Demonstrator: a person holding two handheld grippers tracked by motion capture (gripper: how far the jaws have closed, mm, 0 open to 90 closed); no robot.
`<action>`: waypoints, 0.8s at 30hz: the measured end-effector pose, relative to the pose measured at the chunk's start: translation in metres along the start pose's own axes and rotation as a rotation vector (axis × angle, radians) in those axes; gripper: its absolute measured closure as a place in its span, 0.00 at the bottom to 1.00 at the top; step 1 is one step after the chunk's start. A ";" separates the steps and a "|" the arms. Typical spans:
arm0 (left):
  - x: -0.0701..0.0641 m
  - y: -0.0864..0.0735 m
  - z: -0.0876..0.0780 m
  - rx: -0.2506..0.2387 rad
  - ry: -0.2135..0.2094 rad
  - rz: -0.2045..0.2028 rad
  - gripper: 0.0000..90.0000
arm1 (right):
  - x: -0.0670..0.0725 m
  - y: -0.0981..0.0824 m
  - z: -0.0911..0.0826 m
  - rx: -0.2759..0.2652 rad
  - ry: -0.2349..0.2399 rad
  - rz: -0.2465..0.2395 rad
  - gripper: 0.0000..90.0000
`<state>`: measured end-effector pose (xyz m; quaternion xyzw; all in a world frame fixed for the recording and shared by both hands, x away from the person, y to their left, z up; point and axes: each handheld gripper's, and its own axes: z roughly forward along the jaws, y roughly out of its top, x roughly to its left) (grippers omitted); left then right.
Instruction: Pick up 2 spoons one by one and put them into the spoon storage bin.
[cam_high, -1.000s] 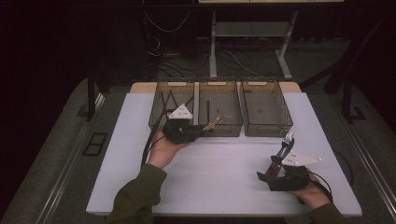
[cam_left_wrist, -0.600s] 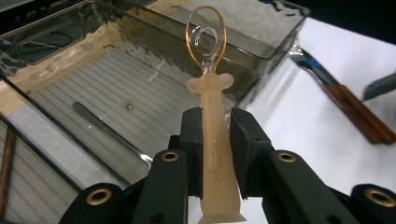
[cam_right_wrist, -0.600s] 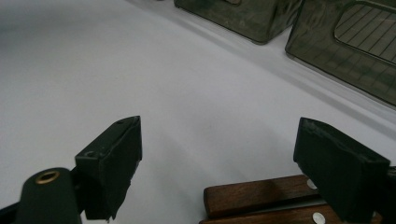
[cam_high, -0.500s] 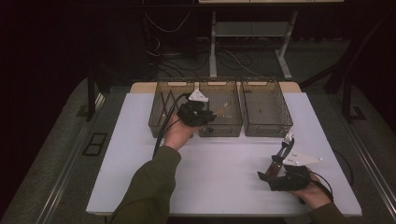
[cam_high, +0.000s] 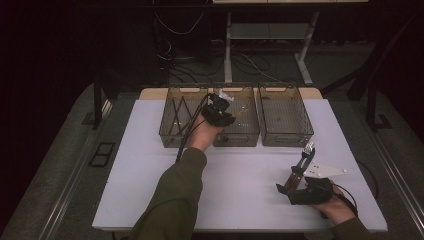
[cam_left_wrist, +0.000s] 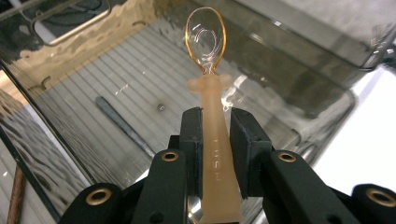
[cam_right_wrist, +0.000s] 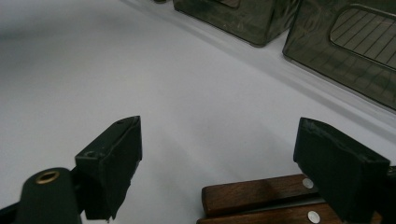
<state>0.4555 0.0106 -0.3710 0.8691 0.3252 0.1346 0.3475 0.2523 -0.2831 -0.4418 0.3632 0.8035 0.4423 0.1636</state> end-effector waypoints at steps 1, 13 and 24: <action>0.000 0.000 0.002 0.010 0.001 -0.001 0.82 | 0.000 0.000 0.000 0.000 0.000 0.001 0.17; 0.004 -0.002 0.006 -0.023 -0.041 -0.037 0.64 | 0.001 0.000 -0.001 -0.005 0.005 -0.002 0.17; -0.003 -0.013 -0.021 -0.080 -0.142 0.001 0.49 | 0.000 0.000 -0.001 -0.005 0.001 0.001 0.17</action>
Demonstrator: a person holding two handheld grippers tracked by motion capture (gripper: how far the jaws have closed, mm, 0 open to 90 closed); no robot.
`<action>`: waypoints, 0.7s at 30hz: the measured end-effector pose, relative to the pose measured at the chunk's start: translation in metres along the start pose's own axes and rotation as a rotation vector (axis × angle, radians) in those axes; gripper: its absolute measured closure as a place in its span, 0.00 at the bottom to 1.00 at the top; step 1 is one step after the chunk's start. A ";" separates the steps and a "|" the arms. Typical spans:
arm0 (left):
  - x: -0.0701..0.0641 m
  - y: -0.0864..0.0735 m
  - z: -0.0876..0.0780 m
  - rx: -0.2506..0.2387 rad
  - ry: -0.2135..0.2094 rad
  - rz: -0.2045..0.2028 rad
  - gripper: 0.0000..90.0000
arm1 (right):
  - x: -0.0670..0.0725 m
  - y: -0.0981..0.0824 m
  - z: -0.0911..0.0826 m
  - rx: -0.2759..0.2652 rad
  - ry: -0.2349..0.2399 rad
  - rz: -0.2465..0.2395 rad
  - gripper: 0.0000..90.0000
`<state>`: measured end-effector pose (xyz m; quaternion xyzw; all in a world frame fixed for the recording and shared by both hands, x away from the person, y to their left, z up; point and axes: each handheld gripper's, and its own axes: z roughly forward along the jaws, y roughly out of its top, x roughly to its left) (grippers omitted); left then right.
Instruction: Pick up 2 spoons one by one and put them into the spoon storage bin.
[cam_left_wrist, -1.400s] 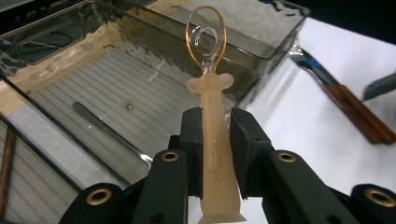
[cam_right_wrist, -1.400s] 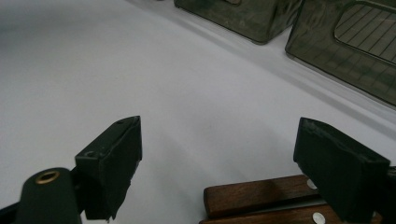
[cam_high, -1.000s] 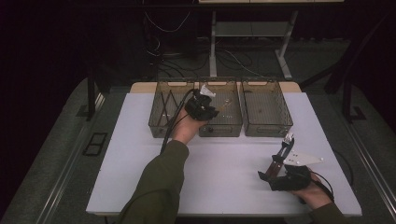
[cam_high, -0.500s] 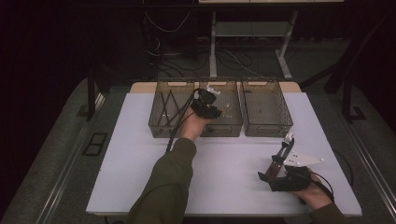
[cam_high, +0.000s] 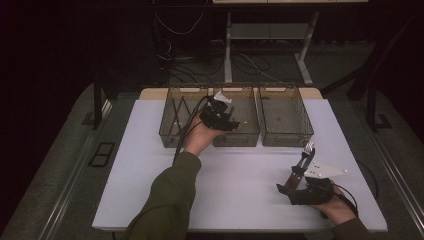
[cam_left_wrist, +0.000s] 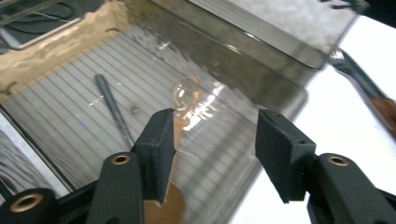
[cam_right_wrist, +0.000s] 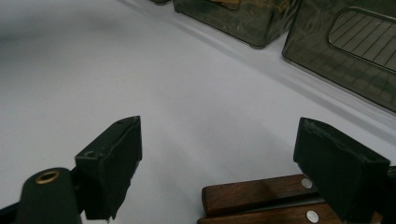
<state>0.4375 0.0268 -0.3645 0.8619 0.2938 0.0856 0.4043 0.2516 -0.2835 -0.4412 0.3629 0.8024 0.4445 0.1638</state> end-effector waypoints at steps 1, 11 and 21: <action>-0.002 -0.002 -0.003 -0.009 -0.008 -0.004 0.48 | 0.000 0.000 0.000 0.003 0.001 0.001 0.17; -0.015 -0.027 -0.036 -0.067 -0.059 0.034 0.37 | 0.000 0.000 0.000 0.005 0.001 0.005 0.17; -0.026 -0.069 -0.062 -0.088 0.014 0.059 0.23 | 0.000 0.000 0.000 0.006 -0.003 0.006 0.17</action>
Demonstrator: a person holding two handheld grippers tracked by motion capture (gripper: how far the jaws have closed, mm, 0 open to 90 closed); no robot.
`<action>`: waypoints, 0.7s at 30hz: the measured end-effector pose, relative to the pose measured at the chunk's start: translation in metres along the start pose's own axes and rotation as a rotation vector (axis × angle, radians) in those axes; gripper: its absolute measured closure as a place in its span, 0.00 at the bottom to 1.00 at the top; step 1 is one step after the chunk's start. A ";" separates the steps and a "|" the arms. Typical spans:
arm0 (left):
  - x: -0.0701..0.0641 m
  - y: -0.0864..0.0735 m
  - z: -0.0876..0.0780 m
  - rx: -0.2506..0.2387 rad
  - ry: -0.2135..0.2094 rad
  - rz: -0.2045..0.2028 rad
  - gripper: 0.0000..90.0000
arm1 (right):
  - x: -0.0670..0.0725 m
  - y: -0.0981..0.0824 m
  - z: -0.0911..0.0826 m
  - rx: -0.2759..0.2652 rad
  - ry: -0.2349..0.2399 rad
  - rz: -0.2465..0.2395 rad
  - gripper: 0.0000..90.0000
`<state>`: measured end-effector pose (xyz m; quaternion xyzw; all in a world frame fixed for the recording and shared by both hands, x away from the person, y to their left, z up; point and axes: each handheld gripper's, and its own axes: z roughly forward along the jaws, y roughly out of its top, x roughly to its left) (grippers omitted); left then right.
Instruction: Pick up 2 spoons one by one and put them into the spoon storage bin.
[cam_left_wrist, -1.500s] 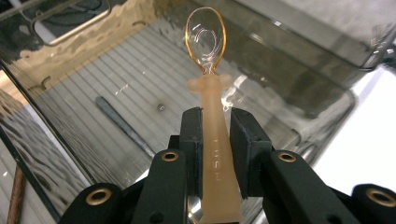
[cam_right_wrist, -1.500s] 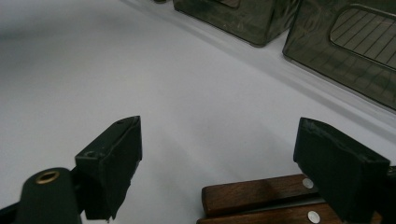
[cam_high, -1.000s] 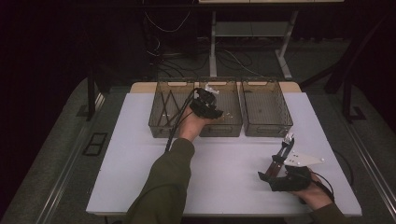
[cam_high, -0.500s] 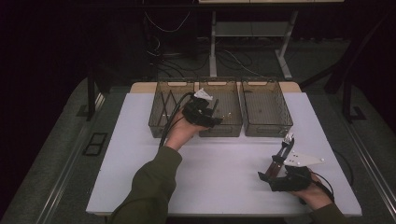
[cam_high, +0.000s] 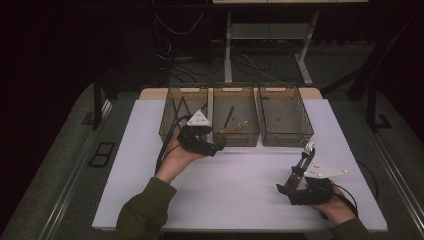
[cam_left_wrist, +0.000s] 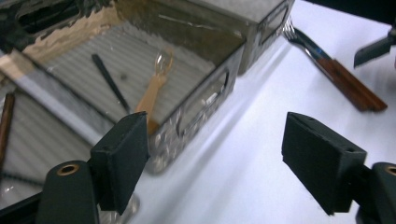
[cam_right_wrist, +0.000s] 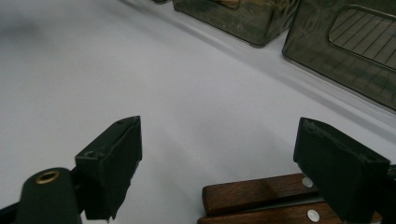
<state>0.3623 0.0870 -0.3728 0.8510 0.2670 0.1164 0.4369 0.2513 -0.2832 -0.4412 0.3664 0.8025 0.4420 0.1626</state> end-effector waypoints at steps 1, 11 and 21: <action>-0.001 -0.005 -0.002 -0.002 0.006 -0.009 0.20 | 0.000 0.000 0.000 0.002 0.001 0.005 0.17; -0.012 -0.052 -0.024 -0.026 0.014 -0.041 0.06 | -0.001 0.000 0.000 -0.001 -0.005 0.004 0.17; -0.032 -0.088 -0.045 -0.054 -0.003 -0.014 0.00 | 0.000 0.002 -0.002 -0.011 0.002 0.003 0.17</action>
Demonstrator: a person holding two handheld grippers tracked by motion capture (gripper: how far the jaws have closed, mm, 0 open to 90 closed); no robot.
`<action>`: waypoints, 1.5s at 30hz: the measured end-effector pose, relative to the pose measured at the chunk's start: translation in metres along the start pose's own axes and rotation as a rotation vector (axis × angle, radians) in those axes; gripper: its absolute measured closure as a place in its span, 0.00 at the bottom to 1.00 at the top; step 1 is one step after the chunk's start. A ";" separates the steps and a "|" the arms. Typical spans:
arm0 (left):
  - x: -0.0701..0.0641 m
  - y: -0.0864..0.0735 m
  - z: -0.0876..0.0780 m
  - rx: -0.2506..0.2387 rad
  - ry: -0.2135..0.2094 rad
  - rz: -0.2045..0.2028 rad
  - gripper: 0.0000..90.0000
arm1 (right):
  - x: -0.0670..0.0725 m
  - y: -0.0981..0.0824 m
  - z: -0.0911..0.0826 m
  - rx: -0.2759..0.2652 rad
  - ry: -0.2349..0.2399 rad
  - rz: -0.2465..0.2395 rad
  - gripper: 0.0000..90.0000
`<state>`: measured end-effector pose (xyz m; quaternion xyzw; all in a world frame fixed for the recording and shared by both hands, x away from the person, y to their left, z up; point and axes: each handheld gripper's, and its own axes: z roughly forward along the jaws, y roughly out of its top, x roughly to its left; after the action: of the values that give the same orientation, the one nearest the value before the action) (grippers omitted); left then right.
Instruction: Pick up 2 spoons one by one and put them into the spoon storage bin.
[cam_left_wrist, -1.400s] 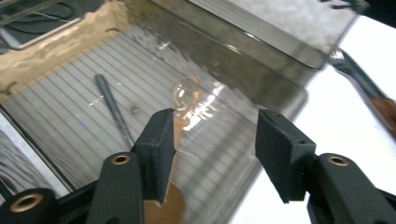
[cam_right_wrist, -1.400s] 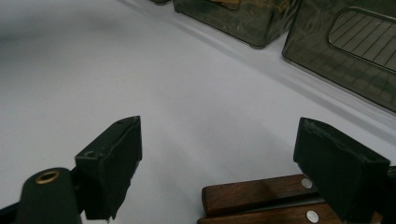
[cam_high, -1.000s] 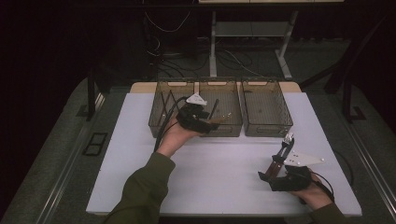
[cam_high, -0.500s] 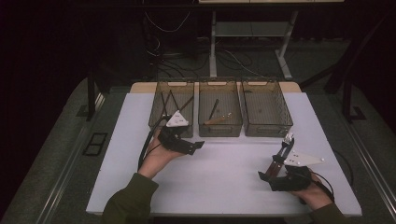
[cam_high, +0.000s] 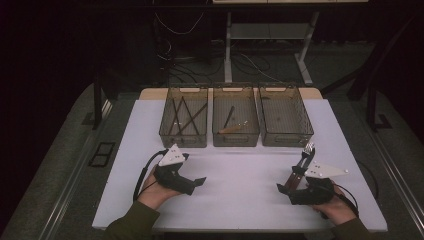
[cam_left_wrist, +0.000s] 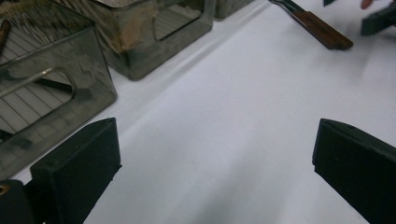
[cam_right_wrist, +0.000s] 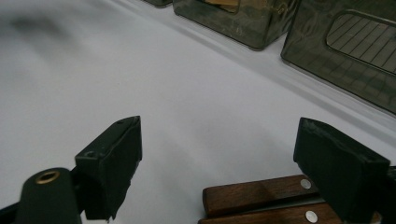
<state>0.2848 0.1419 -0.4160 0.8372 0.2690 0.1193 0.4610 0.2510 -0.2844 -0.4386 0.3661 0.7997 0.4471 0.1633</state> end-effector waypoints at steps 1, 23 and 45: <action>-0.002 -0.003 -0.002 -0.009 -0.008 -0.001 0.00 | 0.000 0.000 -0.001 -0.001 0.001 0.002 0.17; -0.003 -0.025 -0.006 0.023 -0.021 -0.012 0.00 | -0.025 0.017 -0.007 0.101 -0.042 0.046 0.33; -0.004 -0.025 -0.004 0.033 -0.038 -0.009 0.00 | -0.092 0.034 0.028 0.259 -0.155 0.060 1.00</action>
<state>0.2712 0.1533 -0.4345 0.8456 0.2658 0.0970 0.4527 0.3450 -0.3241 -0.4312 0.4412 0.8244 0.3151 0.1627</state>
